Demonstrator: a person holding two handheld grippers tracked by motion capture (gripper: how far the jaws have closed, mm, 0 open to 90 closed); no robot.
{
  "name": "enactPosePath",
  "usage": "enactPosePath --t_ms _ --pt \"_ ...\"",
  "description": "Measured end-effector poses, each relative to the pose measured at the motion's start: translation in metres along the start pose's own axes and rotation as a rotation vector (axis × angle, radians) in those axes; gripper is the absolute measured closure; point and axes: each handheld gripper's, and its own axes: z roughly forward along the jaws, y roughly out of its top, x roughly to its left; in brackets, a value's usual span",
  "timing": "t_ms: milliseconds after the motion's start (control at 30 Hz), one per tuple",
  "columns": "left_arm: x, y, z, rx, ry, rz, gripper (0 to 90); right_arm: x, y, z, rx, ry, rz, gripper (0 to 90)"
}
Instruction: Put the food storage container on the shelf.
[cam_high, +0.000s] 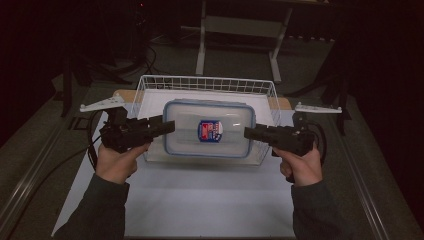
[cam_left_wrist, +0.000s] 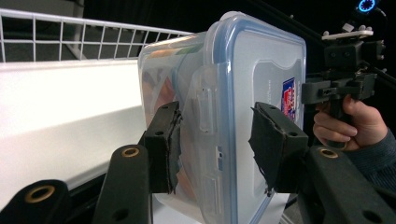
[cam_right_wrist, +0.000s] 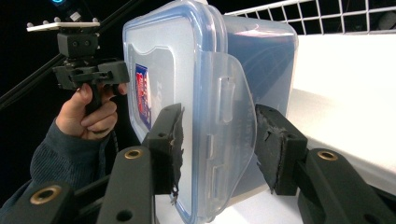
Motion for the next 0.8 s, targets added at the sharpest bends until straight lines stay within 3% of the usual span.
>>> enactPosePath --t_ms 300,533,567,800 --pt "0.010 0.017 0.012 0.005 0.018 -0.008 52.8 -0.012 0.017 0.006 -0.005 -0.018 0.019 52.5" --pt "0.025 0.025 0.024 0.011 0.026 -0.054 52.5 -0.025 0.026 0.016 0.019 -0.050 0.056 51.8" --pt "0.030 0.026 0.029 0.018 0.033 -0.076 52.5 -0.029 0.028 0.018 0.021 -0.051 0.068 51.6" --pt "0.042 0.027 0.039 0.038 0.059 -0.111 52.5 -0.046 0.034 0.029 0.040 -0.074 0.125 50.1"
